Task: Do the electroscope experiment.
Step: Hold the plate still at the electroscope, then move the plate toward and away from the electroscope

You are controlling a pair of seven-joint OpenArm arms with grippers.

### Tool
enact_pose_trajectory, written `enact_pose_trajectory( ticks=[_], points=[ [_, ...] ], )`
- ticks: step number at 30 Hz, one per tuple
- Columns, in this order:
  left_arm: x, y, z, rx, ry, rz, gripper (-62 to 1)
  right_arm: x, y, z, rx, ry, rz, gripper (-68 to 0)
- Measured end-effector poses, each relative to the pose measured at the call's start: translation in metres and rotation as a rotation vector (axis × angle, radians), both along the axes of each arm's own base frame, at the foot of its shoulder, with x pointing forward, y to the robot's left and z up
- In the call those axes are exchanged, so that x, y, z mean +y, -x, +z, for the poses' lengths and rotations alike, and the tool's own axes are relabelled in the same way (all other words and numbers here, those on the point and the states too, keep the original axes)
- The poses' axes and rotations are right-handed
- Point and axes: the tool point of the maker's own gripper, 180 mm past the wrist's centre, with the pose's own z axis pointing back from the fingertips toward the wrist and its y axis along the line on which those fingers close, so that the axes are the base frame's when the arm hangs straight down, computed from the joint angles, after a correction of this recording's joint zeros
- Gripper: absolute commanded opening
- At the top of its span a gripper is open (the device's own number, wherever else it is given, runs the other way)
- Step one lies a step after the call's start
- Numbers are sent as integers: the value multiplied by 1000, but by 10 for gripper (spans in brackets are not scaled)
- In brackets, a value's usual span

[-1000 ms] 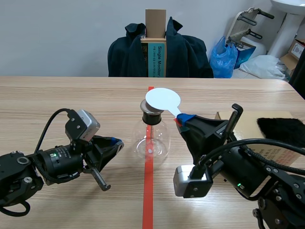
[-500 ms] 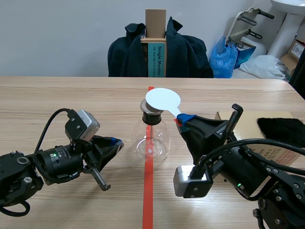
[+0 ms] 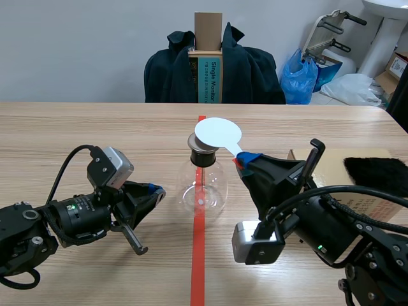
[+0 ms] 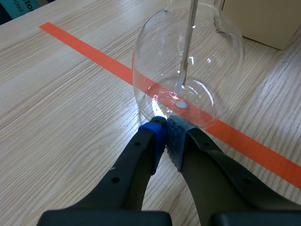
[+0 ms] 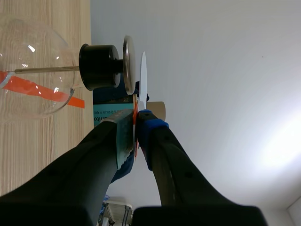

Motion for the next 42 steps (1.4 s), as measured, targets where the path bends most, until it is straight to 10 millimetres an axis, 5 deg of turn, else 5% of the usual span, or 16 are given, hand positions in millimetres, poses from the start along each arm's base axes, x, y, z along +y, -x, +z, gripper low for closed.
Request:
enact_pose_trajectory(
  ticks=[17, 36, 42],
  points=[
    [0, 0, 0, 0, 0, 0, -577, -2, -2, 0, 1, 0, -19, -667],
    [0, 0, 0, 0, 0, 0, -577, -64, -43, -3, 26, -3, -430, -667],
    [0, 0, 0, 0, 0, 0, -577, -64, -43, -3, 25, -3, -429, -667]
  ],
)
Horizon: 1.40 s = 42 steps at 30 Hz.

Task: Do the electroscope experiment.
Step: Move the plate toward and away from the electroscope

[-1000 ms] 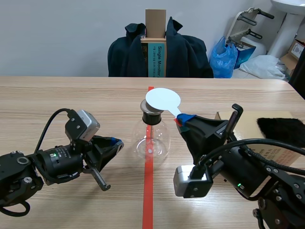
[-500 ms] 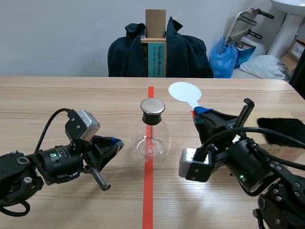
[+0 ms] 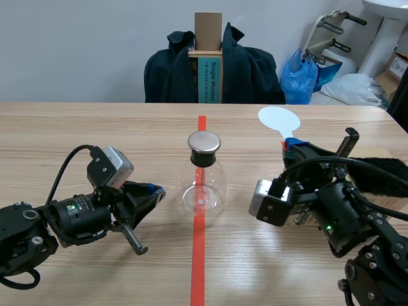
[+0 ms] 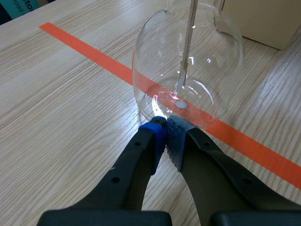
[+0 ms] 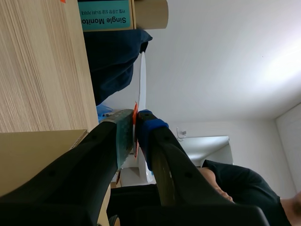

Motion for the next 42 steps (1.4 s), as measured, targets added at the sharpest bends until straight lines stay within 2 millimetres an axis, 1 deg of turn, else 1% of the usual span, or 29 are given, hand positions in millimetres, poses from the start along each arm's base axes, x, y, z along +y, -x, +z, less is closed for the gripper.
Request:
enact_pose_trajectory(
  ticks=[5, 16, 21, 28, 42],
  points=[
    [0, 0, 0, 0, 0, 0, -577, 16, 8, 7, -43, 6, 98, -667],
    [0, 0, 0, 0, 0, 0, -577, 56, 36, 8, -61, 15, 368, -667],
    [0, 0, 0, 0, 0, 0, -577, 68, 48, 8, -66, 20, 465, -667],
    [0, 0, 0, 0, 0, 0, -577, 75, 56, 8, -69, 21, 520, -667],
    [0, 0, 0, 0, 0, 0, -577, 75, 56, 8, -70, 21, 521, -667]
  ],
)
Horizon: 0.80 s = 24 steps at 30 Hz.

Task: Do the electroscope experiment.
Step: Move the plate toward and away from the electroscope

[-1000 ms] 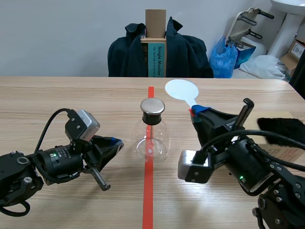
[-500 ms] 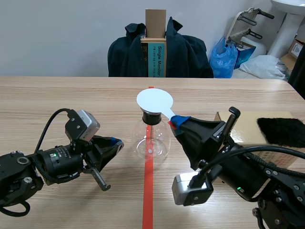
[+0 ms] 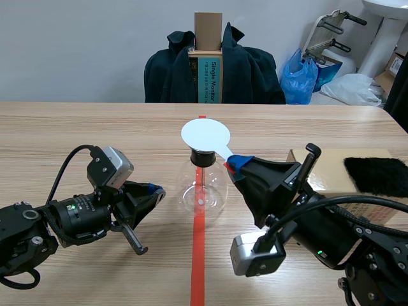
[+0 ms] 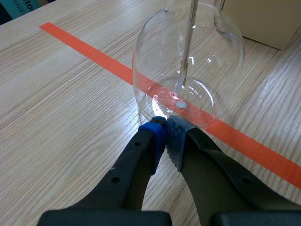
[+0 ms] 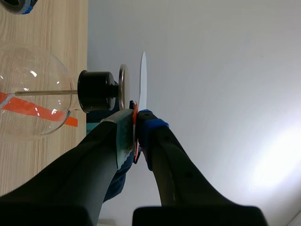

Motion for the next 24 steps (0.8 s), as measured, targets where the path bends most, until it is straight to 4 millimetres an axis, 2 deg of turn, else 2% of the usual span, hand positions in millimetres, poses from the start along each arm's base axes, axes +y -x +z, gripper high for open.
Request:
enact_pose_trajectory(
  ticks=[9, 16, 24],
  points=[
    [0, 0, 0, 0, 0, 0, -577, -16, -17, 0, 7, -6, -129, -667],
    [0, 0, 0, 0, 0, 0, -577, -44, -40, -1, 18, -16, -330, -667],
    [0, 0, 0, 0, 0, 0, -577, -73, -55, -1, 28, -25, -510, -667]
  ],
)
